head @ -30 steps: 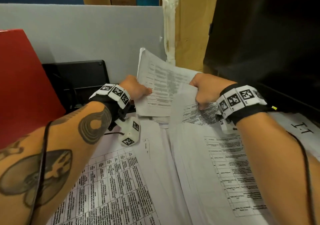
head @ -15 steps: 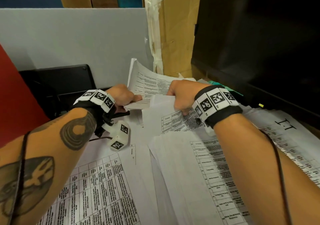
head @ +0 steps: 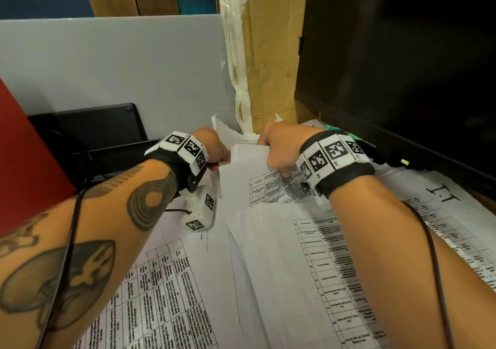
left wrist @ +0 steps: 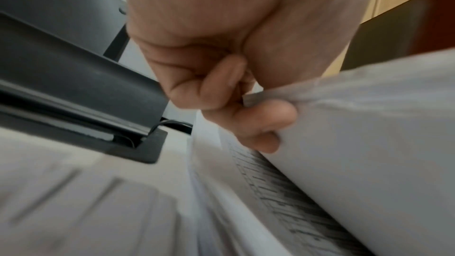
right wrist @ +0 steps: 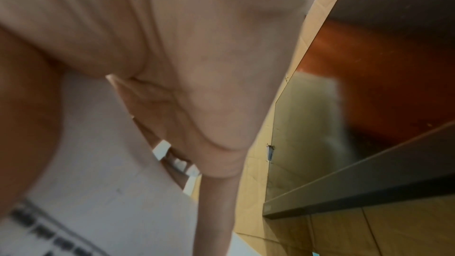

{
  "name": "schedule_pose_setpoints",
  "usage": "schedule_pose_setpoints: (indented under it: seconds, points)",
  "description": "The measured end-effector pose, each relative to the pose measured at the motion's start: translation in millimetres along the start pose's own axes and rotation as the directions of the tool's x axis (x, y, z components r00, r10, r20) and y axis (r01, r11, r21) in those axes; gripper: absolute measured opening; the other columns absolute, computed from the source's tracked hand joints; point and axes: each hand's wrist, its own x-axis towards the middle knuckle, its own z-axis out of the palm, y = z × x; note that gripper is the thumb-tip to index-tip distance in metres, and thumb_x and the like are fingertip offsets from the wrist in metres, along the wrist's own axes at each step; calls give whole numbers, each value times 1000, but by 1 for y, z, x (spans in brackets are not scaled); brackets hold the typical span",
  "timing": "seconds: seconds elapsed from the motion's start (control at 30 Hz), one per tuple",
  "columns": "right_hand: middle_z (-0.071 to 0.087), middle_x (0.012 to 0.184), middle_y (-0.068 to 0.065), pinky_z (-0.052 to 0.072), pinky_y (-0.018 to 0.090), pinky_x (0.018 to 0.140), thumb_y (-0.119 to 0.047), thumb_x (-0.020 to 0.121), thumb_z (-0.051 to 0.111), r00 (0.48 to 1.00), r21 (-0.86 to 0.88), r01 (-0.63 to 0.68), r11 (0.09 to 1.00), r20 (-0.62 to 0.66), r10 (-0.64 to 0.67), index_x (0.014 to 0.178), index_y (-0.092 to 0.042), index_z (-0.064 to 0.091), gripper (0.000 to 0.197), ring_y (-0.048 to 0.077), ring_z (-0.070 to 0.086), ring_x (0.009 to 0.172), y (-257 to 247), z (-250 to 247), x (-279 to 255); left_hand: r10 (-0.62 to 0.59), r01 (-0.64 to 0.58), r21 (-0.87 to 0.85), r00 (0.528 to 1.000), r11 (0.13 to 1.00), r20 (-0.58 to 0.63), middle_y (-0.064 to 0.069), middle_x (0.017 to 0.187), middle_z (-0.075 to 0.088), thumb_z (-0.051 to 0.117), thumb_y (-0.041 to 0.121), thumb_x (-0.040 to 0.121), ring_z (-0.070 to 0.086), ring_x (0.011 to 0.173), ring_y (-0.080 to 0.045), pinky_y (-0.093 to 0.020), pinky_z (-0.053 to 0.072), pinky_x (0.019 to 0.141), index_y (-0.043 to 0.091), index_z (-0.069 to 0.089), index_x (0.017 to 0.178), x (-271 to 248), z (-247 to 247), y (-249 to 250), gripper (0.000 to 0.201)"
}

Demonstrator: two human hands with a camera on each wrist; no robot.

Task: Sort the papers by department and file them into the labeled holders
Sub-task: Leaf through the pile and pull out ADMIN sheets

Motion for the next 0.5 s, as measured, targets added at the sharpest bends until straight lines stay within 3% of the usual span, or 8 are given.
schedule_pose_setpoints:
  seconds: [0.1,0.17,0.27,0.3,0.37,0.5]
  points:
    - [73,104,8,57,35,77,5,73,80,1000,8,0,1000,-12,0,117,-15,73,49,29,69,97,2,0,0,38,-41,70,998,997,41,-6,68,48,48,3,104,43,54,-11,-19,36,43,11,40,65,2,5,1,41]
    - [73,102,8,57,36,77,6,73,79,1000,13,0,1000,-16,0,116,-14,73,47,29,69,96,2,1,1,41,-47,90,997,995,69,-4,64,48,45,6,106,43,52,-9,-13,35,35,12,39,66,-1,4,-1,41]
    - [74,100,9,61,40,80,6,72,78,1000,20,8,1000,-17,-7,114,-12,75,46,30,69,94,2,2,1,-25,20,54,995,998,98,0,39,54,51,15,104,49,33,-11,-13,33,32,9,51,64,-5,0,-13,41]
    - [75,100,9,61,41,80,7,72,77,1000,22,12,1000,-22,-11,114,-12,75,46,29,69,93,3,2,2,-49,51,-13,994,999,103,0,44,58,52,21,105,51,31,-11,-12,34,33,7,56,68,-4,-2,-20,40]
    - [75,99,9,61,39,79,6,73,75,999,29,14,999,-32,-13,114,-13,76,45,28,69,91,3,2,2,-83,96,-110,989,989,119,-4,66,68,50,35,107,64,50,-19,-19,41,42,3,62,85,-8,-9,-32,41]
    - [77,97,9,60,37,75,4,75,73,1000,-7,12,1000,-5,-12,116,-13,76,44,28,70,90,2,6,4,-143,152,-183,988,971,60,-4,70,70,55,40,104,62,55,-20,-21,44,46,1,67,96,-28,-43,-74,42]
